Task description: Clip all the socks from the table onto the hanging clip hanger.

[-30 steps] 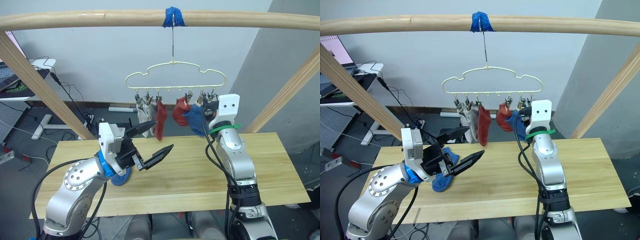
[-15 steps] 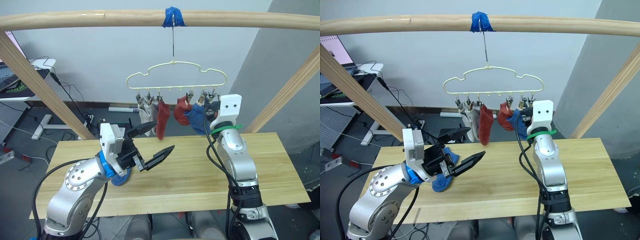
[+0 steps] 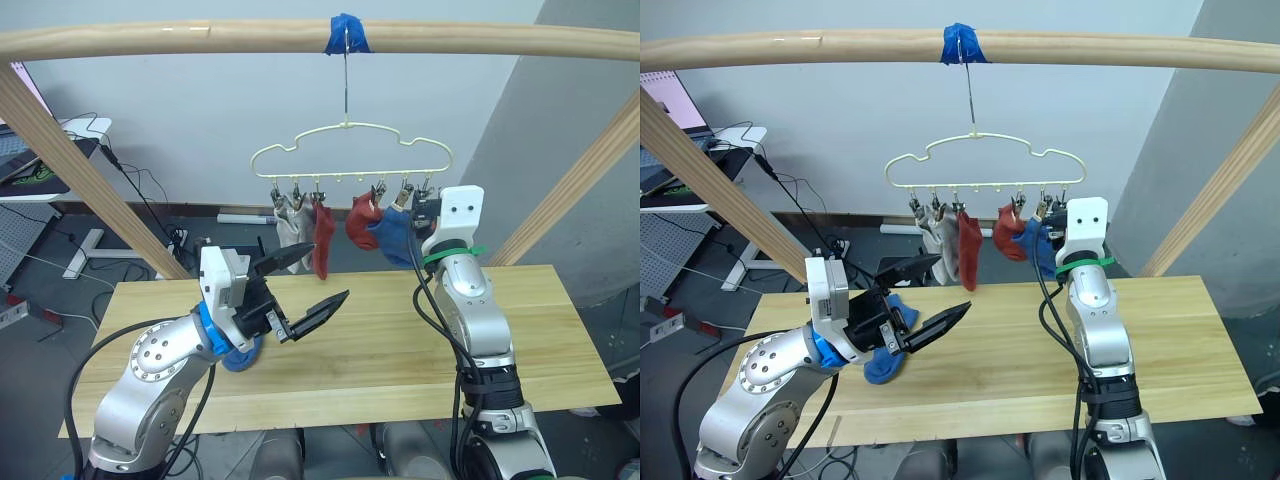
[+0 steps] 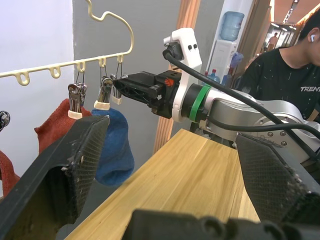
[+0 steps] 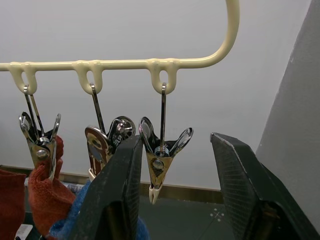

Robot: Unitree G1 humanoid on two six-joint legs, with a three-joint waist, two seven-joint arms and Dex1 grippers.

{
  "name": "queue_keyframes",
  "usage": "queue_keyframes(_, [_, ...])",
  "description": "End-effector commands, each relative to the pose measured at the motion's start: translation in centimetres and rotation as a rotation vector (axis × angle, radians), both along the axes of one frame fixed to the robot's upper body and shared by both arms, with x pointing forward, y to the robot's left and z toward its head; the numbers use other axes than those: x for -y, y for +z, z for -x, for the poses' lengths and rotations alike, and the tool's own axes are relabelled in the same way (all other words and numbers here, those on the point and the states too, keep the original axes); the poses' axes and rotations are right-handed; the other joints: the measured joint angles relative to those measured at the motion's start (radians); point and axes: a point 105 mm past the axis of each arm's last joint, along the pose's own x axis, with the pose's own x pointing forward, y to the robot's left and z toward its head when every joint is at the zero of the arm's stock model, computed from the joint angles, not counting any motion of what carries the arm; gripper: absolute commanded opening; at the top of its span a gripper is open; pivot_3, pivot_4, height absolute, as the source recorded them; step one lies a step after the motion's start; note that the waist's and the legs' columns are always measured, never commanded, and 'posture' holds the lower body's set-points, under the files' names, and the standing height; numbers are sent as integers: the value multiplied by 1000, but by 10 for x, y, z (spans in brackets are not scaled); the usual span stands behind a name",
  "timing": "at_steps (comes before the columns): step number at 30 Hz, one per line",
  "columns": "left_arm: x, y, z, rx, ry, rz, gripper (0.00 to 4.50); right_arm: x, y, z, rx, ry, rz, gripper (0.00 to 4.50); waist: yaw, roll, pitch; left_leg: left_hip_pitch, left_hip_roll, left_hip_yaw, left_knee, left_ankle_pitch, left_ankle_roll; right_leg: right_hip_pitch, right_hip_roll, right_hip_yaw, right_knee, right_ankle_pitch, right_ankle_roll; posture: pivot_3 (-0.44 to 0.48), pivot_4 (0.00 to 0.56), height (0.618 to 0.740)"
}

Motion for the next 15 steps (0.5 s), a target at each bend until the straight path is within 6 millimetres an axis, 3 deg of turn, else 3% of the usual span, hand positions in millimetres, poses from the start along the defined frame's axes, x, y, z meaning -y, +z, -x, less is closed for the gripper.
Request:
queue_keyframes(1, [5, 8, 7, 52, -25, 15, 4500, -1, 16, -1, 56, -4, -14, 2225, 0, 0, 0, 0, 0, 0, 0, 0, 0, 0, 0, 0, 0, 0, 0, -66, 188, 740])
queue_keyframes(9, [5, 7, 7, 54, -25, 14, 4500, -4, 16, -5, 55, 0, -22, 2225, 0, 0, 0, 0, 0, 0, 0, 0, 0, 0, 0, 0, 0, 0, 0, -60, 187, 740])
queue_keyframes(12, [4, 8, 7, 56, -20, 12, 4500, -5, 18, -7, 58, -2, -37, 1681, 0, 0, 0, 0, 0, 0, 0, 0, 0, 0, 0, 0, 0, 0, 0, -54, 186, 740])
queue_keyframes(15, [4, 9, 8, 57, -19, 11, 4500, -6, 19, -9, 62, 2, -46, 783, 0, 0, 0, 0, 0, 0, 0, 0, 0, 0, 0, 0, 0, 0, 0, -52, 186, 740])
